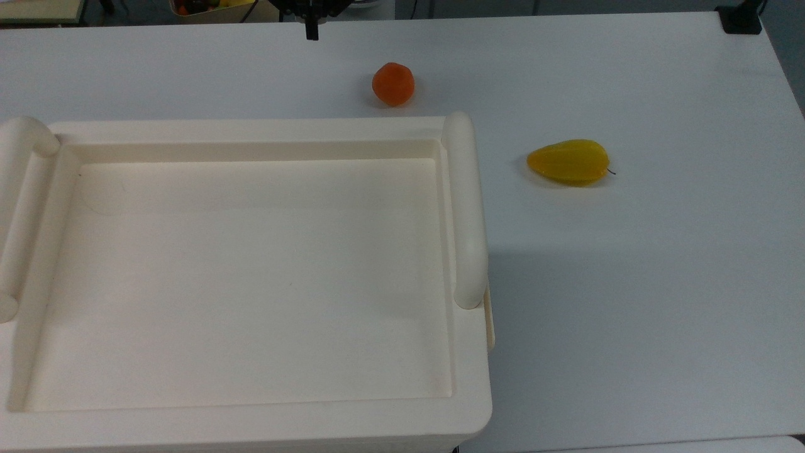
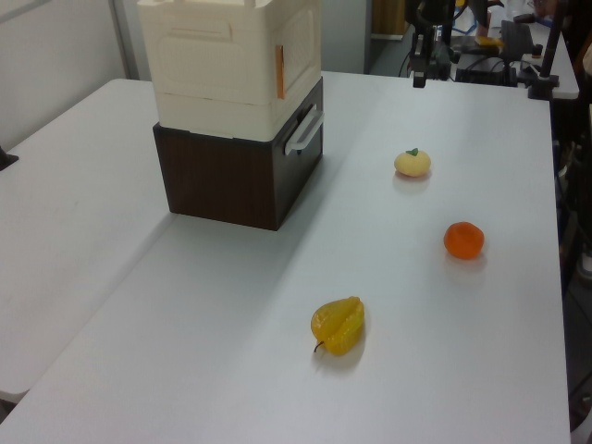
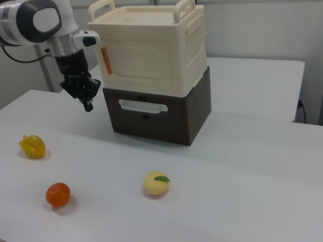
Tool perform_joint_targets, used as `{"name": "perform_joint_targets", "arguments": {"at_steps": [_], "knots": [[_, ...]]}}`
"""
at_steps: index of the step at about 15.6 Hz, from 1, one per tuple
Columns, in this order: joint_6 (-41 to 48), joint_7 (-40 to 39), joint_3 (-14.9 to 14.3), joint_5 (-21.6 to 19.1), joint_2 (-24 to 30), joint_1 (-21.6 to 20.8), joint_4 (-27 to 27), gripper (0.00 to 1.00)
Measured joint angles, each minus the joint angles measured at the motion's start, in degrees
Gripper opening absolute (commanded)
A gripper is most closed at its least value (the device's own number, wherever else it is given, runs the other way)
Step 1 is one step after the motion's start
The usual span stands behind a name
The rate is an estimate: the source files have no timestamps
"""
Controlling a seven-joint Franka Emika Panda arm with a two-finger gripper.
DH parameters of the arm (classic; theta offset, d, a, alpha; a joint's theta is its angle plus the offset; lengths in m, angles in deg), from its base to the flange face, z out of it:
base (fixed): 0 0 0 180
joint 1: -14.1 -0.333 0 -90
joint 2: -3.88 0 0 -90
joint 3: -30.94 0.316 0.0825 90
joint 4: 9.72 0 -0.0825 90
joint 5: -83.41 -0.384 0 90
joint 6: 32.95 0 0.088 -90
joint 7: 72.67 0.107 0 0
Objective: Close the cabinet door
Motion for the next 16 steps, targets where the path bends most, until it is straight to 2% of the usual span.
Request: {"name": "perform_joint_targets", "arguments": {"at_steps": [2,3,5,6,16], "knots": [[0.48,0.0,-0.51,0.0,0.5,-0.01,-0.18,0.45],[0.58,0.0,-0.73,0.0,0.75,0.06,-0.21,0.69],[0.68,0.0,-0.88,-0.01,1.02,0.42,-0.23,0.96],[0.68,0.0,-0.93,-0.01,1.07,0.52,-0.24,1.0],[0.68,0.01,-0.99,-0.01,1.23,0.55,-0.27,1.0]]}}
